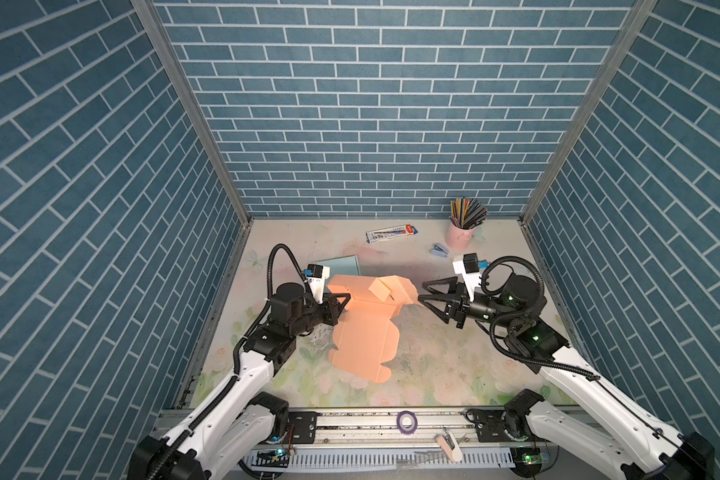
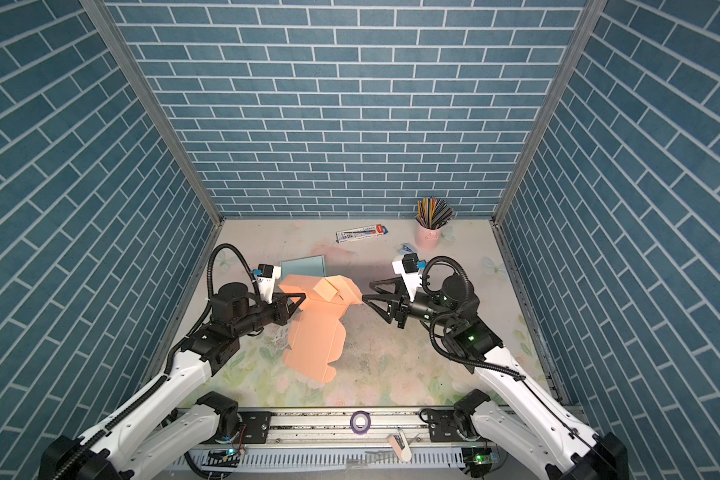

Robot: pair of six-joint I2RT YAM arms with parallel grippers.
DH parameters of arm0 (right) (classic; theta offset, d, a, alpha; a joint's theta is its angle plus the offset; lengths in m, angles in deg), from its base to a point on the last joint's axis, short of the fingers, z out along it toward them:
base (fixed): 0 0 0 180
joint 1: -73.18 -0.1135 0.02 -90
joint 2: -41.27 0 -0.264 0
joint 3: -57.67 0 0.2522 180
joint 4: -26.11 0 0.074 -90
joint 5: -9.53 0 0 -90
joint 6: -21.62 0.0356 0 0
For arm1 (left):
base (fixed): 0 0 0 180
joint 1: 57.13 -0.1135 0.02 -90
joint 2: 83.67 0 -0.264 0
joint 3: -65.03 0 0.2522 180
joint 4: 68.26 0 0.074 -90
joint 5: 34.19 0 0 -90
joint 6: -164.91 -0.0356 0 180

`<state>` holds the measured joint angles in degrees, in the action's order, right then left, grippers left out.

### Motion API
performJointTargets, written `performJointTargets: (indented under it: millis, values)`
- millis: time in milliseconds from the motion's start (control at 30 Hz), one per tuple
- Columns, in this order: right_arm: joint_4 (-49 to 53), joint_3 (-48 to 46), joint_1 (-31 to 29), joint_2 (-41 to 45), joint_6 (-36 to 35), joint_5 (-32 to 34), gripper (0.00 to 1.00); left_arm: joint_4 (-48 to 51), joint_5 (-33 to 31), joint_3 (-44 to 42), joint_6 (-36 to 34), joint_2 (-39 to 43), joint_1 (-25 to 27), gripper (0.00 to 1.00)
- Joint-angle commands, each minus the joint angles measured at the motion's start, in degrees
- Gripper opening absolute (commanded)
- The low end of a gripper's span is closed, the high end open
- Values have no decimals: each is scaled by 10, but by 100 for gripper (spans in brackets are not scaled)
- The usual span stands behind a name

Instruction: Fold the paper box

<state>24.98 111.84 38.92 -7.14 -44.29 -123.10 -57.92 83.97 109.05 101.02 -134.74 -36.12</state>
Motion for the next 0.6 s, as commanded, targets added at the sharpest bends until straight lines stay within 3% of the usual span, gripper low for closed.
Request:
performJointTargets:
  millis: [0, 133, 300, 433, 567]
  values:
    - [-10, 27, 10, 12, 11, -24, 50, 8, 3, 20, -16, -7, -2, 8]
    - [-61, 24, 41, -9, 62, -58, 50, -1, 15, 20, -19, -7, -3, 8]
    - [-26, 29, 40, -39, 8, -76, 50, -4, 20, 20, -18, -3, -3, 8]
    - [66, 48, 23, -44, -88, -59, 49, -4, 18, 20, -20, -7, -1, 8]
    - [84, 58, 4, -52, -117, -65, 48, -4, 19, 21, -21, -12, 2, 8]
